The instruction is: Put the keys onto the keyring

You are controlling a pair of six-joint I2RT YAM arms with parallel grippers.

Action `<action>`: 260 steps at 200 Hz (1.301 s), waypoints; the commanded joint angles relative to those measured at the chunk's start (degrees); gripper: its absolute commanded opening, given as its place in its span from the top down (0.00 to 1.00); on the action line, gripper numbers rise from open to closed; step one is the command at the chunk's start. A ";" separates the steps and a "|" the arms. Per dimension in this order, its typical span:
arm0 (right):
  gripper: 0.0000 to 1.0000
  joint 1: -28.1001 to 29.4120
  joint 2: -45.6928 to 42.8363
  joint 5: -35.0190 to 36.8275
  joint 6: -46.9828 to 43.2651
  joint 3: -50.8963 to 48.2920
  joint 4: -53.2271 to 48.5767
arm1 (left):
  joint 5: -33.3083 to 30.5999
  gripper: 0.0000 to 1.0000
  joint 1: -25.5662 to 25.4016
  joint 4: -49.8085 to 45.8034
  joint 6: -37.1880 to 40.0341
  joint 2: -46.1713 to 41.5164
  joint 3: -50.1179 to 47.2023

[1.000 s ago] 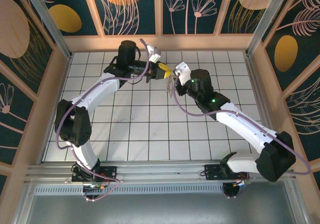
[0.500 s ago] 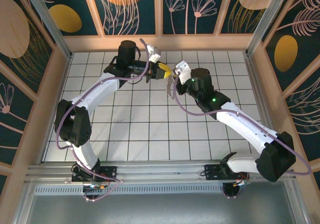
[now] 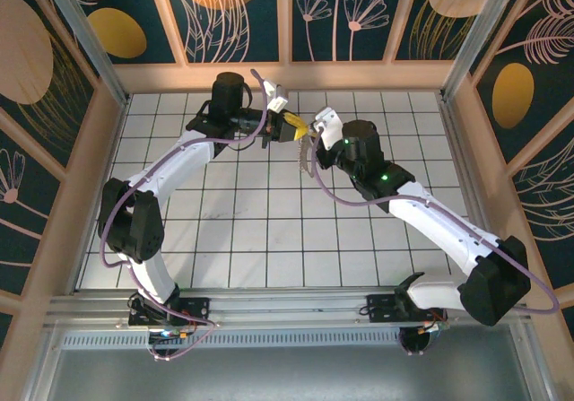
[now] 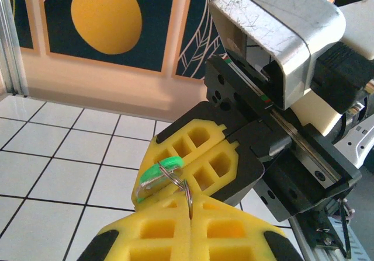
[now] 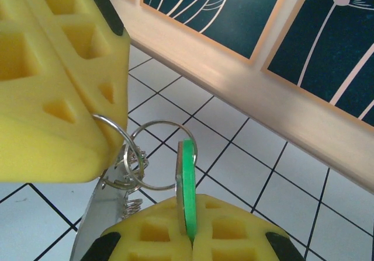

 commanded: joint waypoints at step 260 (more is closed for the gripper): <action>1.00 -3.51 10.22 3.27 2.38 8.27 -0.86 | -29.44 0.50 9.68 35.74 -20.46 -20.52 -32.25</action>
